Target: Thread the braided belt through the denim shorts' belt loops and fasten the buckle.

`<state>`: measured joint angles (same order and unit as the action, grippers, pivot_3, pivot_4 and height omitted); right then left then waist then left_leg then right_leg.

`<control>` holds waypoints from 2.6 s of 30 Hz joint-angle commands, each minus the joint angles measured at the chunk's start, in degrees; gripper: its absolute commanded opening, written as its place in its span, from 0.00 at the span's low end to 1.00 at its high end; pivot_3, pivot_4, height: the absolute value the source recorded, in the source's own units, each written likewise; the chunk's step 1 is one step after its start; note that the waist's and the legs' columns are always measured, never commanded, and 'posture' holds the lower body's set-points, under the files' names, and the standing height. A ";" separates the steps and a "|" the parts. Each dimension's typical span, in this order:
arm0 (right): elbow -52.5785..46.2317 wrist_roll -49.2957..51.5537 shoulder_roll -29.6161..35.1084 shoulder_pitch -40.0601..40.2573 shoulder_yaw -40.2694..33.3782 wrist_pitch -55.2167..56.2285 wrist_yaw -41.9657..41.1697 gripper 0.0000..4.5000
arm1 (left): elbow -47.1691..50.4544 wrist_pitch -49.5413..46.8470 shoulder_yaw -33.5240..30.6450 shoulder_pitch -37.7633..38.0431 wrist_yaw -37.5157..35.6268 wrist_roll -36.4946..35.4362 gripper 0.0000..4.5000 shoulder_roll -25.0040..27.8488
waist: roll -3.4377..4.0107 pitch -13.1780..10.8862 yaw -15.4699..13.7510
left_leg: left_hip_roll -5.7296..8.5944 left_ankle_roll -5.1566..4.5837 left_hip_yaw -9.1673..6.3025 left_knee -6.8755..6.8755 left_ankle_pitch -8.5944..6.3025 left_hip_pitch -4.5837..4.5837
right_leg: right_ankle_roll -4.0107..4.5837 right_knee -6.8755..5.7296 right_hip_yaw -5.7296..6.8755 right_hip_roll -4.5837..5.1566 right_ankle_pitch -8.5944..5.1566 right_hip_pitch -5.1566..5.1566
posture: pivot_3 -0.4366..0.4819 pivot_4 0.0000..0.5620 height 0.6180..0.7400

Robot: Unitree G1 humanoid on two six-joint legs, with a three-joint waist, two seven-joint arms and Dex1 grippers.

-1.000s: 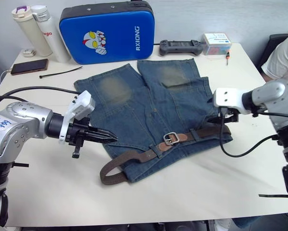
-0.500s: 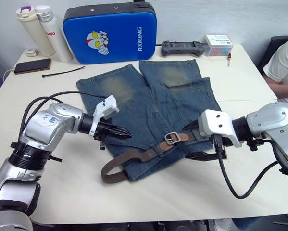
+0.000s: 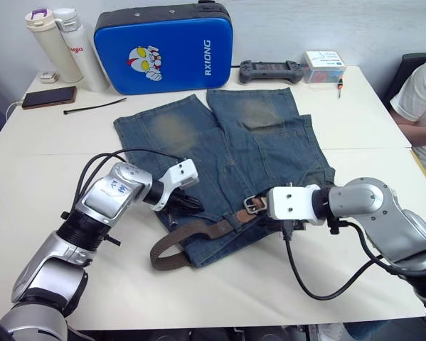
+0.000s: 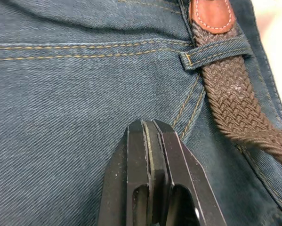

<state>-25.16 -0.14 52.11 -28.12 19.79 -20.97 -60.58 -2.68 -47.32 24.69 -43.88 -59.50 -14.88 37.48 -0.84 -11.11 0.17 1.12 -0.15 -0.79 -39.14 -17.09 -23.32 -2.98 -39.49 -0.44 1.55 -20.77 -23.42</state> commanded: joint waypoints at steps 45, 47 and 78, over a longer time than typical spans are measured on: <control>4.84 -18.66 -5.21 -0.14 -0.62 30.83 4.77 0.01 | -0.50 -0.55 0.51 0.14 -1.36 3.71 0.00 -1.07 | -0.16 0.16 -0.05 | 0.01 0.06 0.01 -0.01 0.03 0.09 | 0.00 -0.03 0.00 0.00 0.00 0.04 | 0.48 0.27 1.00; 4.05 -19.11 -3.99 -1.45 -1.52 33.19 4.45 0.01 | -0.63 0.53 1.48 -0.15 -1.72 4.68 0.00 -1.01 | -0.16 0.16 -0.05 | 0.01 0.06 0.01 -0.01 0.03 0.09 | 0.00 -0.03 0.00 0.00 0.00 0.04 | 0.48 0.27 1.00; 32.18 -31.70 12.86 -10.61 -11.25 66.50 23.90 0.01 | -4.15 2.84 2.31 -1.38 -6.73 6.61 0.00 -5.16 | -0.16 0.16 0.01 | 0.02 0.07 0.08 -0.01 0.05 0.08 | 0.00 -0.06 -0.04 -0.01 0.00 0.03 | 0.48 0.27 1.00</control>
<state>3.18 -35.77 59.33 -38.59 12.58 42.40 -36.73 -8.39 -44.11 25.90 -46.86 -65.66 -8.74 32.21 -1.00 -10.95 0.18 1.14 -0.08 -0.71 -39.14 -17.03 -23.24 -2.98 -39.56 -0.48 1.54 -20.77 -23.39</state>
